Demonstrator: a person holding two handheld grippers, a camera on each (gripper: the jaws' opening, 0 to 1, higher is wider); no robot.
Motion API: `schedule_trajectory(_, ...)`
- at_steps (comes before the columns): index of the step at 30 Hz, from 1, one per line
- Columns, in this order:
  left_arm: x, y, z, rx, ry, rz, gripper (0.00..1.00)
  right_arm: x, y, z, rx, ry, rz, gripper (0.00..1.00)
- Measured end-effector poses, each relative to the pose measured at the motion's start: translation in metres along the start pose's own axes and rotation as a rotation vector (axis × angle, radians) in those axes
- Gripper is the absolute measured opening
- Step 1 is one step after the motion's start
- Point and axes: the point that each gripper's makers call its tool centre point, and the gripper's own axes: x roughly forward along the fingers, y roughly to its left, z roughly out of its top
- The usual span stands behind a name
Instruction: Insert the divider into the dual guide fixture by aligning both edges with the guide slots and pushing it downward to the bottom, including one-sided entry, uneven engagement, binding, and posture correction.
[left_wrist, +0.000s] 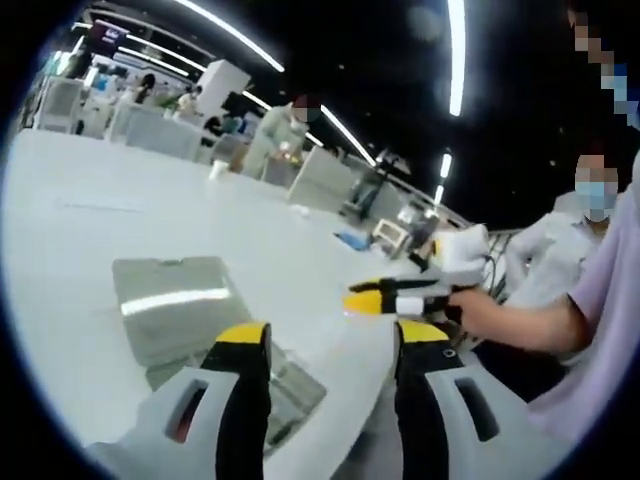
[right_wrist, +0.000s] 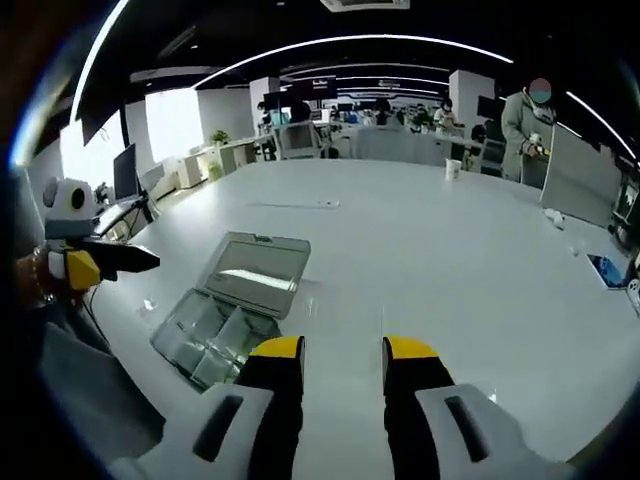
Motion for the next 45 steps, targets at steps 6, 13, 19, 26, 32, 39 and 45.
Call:
schedule_trajectory(6, 0.002, 0.001, -0.002, -0.029, 0.006, -0.001, 0.42, -0.004, 0.024, 0.012, -0.02, -0.041, 0.048, 0.26)
schedule_trajectory(13, 0.006, 0.002, 0.001, -0.14, -0.011, -0.014, 0.36, -0.008, 0.054, 0.022, -0.064, -0.081, 0.115, 0.26)
schedule_trajectory(19, 0.012, 0.007, 0.006, -0.24, -0.022, -0.016, 0.31, -0.012, 0.074, 0.03, -0.096, -0.109, 0.155, 0.26)
schedule_trajectory(26, 0.022, 0.007, 0.001, -0.329, -0.003, -0.023, 0.24, -0.015, 0.089, 0.039, -0.121, -0.131, 0.183, 0.26)
schedule_trajectory(32, 0.027, 0.002, 0.0, -0.387, -0.005, -0.047, 0.22, -0.014, 0.1, 0.039, -0.147, -0.134, 0.205, 0.26)
schedule_trajectory(39, 0.029, 0.003, 0.001, -0.419, -0.012, -0.05, 0.2, -0.015, 0.11, 0.04, -0.17, -0.137, 0.231, 0.26)
schedule_trajectory(45, 0.027, 0.004, 0.002, -0.44, -0.016, -0.053, 0.14, -0.014, 0.116, 0.043, -0.197, -0.14, 0.241, 0.26)
